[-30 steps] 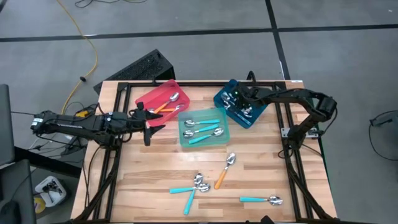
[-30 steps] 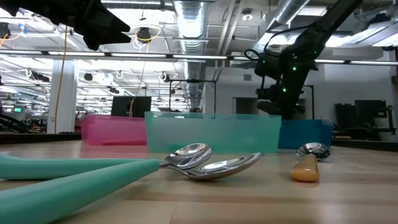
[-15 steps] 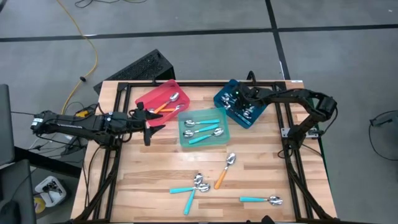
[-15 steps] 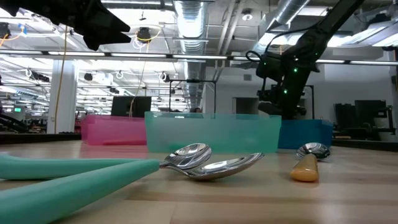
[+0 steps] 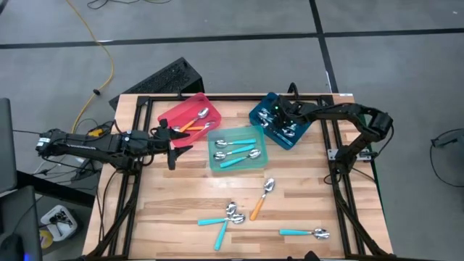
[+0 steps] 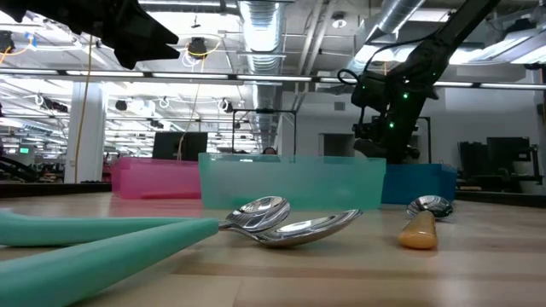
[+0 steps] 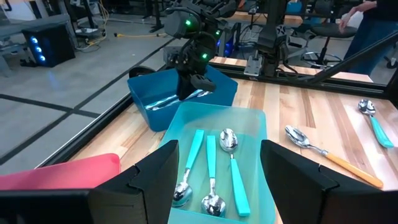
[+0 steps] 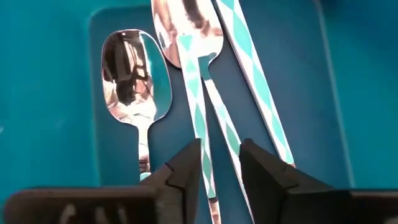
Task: Sort silverware by color (type)
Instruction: Put the right blue spoon into the green bin
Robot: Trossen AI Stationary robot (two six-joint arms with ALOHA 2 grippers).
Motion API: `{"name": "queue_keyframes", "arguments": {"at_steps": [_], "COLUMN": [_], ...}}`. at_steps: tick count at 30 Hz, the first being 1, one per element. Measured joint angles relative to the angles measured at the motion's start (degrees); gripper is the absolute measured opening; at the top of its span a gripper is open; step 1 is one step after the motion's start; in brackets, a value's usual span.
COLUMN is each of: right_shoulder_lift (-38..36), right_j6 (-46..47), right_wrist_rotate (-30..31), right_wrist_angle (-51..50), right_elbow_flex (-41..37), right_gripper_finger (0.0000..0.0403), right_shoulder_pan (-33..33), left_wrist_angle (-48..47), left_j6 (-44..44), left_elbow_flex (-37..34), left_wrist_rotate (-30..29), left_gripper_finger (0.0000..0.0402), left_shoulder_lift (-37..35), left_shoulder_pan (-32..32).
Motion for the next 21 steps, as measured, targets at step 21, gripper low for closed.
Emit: {"name": "queue_keyframes", "arguments": {"at_steps": [21], "right_shoulder_lift": [0.0], "right_j6": [-1.9], "right_wrist_rotate": [-1.2], "right_wrist_angle": [-13.7], "right_elbow_flex": [17.2], "right_gripper_finger": [0.0164], "right_shoulder_pan": [3.0], "left_wrist_angle": [-1.4], "left_j6": [0.1], "left_elbow_flex": [0.0], "left_wrist_rotate": [0.2], "left_gripper_finger": [0.0214], "left_shoulder_lift": [0.0], "left_shoulder_pan": [0.0]}}
